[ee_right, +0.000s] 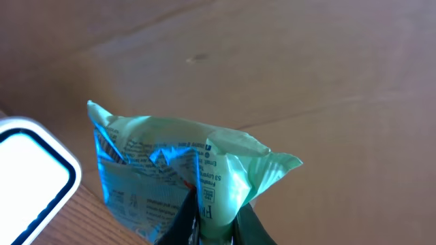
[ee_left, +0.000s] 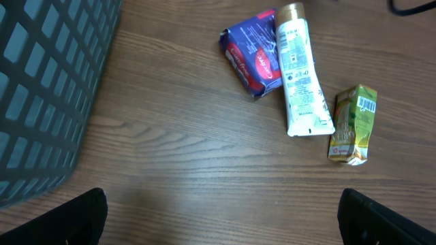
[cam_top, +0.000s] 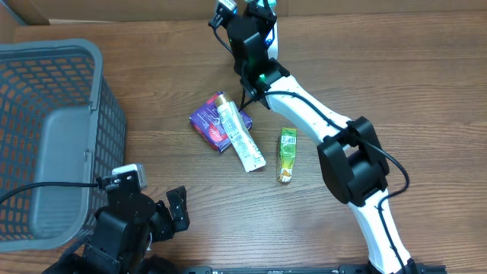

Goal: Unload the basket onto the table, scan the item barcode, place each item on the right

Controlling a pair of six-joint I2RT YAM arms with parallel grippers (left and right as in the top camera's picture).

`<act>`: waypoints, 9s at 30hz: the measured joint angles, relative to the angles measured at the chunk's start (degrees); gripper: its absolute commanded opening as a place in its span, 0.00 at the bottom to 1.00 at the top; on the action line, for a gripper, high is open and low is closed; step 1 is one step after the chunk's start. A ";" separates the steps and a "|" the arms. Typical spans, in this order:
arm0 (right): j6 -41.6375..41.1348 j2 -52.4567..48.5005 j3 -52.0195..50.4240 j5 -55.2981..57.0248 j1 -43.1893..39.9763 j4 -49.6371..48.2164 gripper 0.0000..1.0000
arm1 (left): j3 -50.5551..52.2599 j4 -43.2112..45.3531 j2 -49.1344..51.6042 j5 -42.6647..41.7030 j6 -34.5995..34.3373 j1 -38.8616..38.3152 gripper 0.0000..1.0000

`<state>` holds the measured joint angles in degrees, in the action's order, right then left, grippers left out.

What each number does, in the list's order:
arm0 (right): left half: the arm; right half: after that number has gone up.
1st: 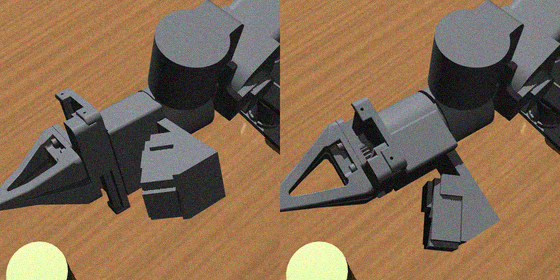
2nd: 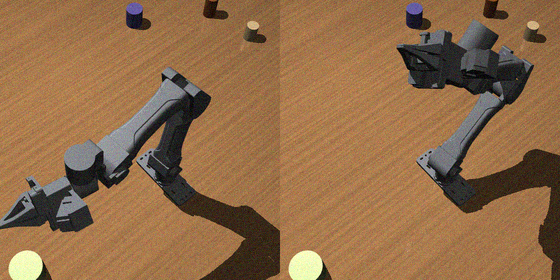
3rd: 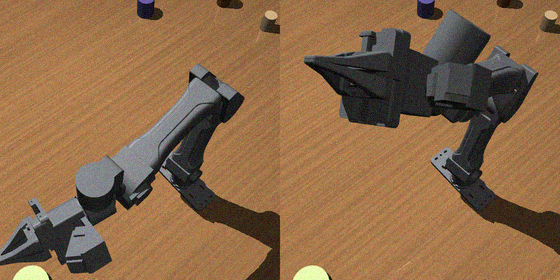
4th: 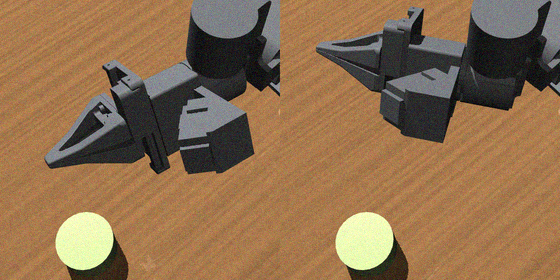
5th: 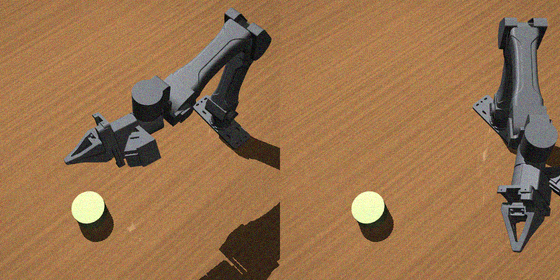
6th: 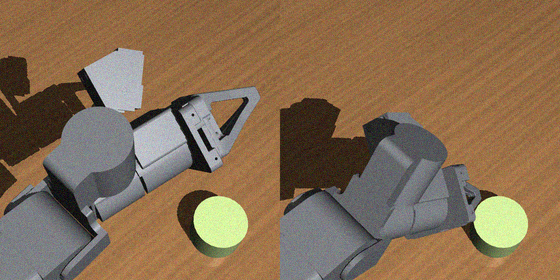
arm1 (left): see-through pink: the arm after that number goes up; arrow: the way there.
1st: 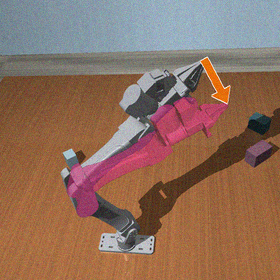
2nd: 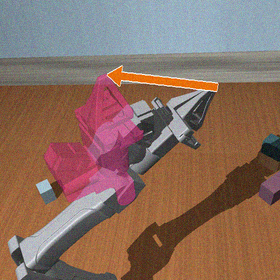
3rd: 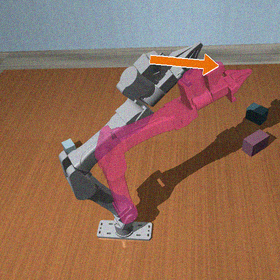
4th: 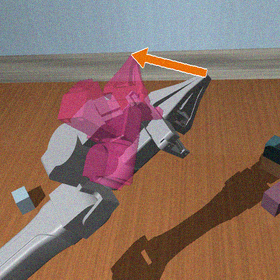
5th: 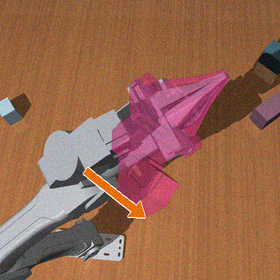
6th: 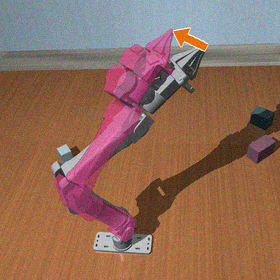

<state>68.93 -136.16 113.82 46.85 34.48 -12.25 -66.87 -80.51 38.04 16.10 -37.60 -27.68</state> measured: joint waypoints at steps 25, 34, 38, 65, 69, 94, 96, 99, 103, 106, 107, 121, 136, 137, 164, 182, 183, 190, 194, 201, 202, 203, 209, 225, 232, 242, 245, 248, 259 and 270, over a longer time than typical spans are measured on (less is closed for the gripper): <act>0.66 -5.42 0.02 -1.49 -2.19 1.97 0.04 | 0.02 0.02 0.00 0.00 0.02 0.00 1.00; -14.62 10.14 0.02 -9.68 -0.72 34.03 0.04 | 0.11 0.02 0.00 -0.02 0.00 0.00 1.00; -28.81 23.26 0.20 -16.06 -1.16 47.93 0.04 | 0.13 0.02 0.00 0.00 0.00 0.00 1.00; -106.51 37.99 -42.18 -53.72 -53.31 63.39 0.04 | 0.17 0.00 0.00 0.00 0.02 0.00 1.00; -106.95 37.97 -48.65 -54.25 -55.89 56.68 0.08 | 0.17 0.00 0.00 0.00 0.00 0.00 1.00; -85.15 39.04 -33.79 -71.58 -42.38 80.37 0.63 | 0.17 0.00 0.00 0.00 0.00 0.00 1.00; -83.32 39.04 -35.26 -73.18 -36.68 80.35 0.63 | 0.17 0.00 0.00 -0.02 0.00 0.00 1.00; -81.72 39.04 -39.15 -74.58 -27.45 77.66 0.65 | 0.17 0.00 0.00 0.00 0.02 0.00 1.00; -83.73 39.04 -44.83 -74.14 -17.68 70.44 0.68 | 0.17 0.00 0.00 0.00 0.00 0.00 1.00; -86.75 39.04 -48.06 -71.97 -13.18 66.42 0.68 | 0.17 0.02 0.00 0.00 0.00 0.00 1.00; -87.76 39.01 -49.00 -71.25 -12.04 65.31 0.67 | 0.17 -0.02 0.00 0.00 0.00 0.00 1.00; -92.91 39.01 -54.07 -66.07 -9.35 57.22 0.36 | 0.17 0.00 0.00 0.00 0.00 0.00 1.00; -94.25 36.76 -54.14 -67.60 -9.35 55.30 0.18 | 0.17 0.00 0.00 0.00 0.00 0.00 1.00; -94.23 36.63 -54.14 -67.67 -9.35 55.17 0.20 | 0.17 0.00 0.00 0.00 0.00 0.00 0.99; -94.38 40.65 -46.71 -45.24 -9.27 71.43 0.04 | 0.17 0.02 0.00 0.00 0.00 0.00 1.00; -96.04 42.36 -46.66 -40.39 -0.33 70.47 0.15 | 0.17 0.02 0.00 0.00 0.00 0.00 0.99; -96.89 42.34 -46.66 -40.04 -0.31 70.62 0.09 | 0.17 0.02 0.00 0.00 0.00 0.00 1.00; -101.42 42.34 -46.69 -33.92 -1.51 70.86 0.04 | 0.17 0.00 0.00 0.00 0.00 0.00 1.00; -102.84 42.34 -47.60 -31.15 -1.49 69.51 0.04 | 0.17 0.00 0.00 0.00 0.00 0.00 1.00; -104.04 42.29 -54.25 -30.12 -1.40 65.18 0.04 | 0.17 0.00 0.00 0.00 0.00 0.00 1.00; -103.60 42.25 -54.49 -30.34 -1.18 64.94 0.04 | 0.17 0.00 0.00 0.00 0.02 0.00 0.99; -102.95 42.23 -54.60 -30.49 -0.81 64.35 0.04 | 0.17 0.02 0.00 0.00 0.00 0.00 1.00; -98.92 42.18 -54.60 -31.17 5.16 61.24 0.04 | 0.17 0.00 0.00 0.00 0.00 0.00 0.99; -105.46 47.32 -53.96 -39.39 0.59 63.32 0.45 | 0.17 0.00 0.00 0.00 0.00 0.00 1.00; -108.48 59.39 -53.64 -49.96 -11.28 64.04 0.73 | 0.17 0.02 0.00 0.00 0.00 0.00 1.00; -108.41 53.57 -74.10 -71.65 -22.67 41.66 0.66 | 0.20 0.04 0.00 0.00 0.02 0.00 1.00; -107.40 53.53 -77.79 -76.13 -24.98 35.60 0.56 | 0.20 0.02 0.00 0.00 0.00 0.00 0.99; -106.66 52.92 -80.06 -78.23 -25.66 30.40 0.45 | 0.20 0.00 0.00 0.00 0.00 0.00 1.00; -105.44 47.21 -81.11 -82.20 -25.77 18.25 0.33 | 0.20 0.02 0.00 0.00 0.00 0.00 1.00; -102.68 47.17 -81.09 -82.27 -25.70 16.96 0.04 | 0.20 0.00 0.00 0.00 0.00 0.00 1.00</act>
<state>-33.76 -88.99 32.73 -35.42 8.78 4.71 -66.67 -80.51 38.04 16.10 -37.60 -27.68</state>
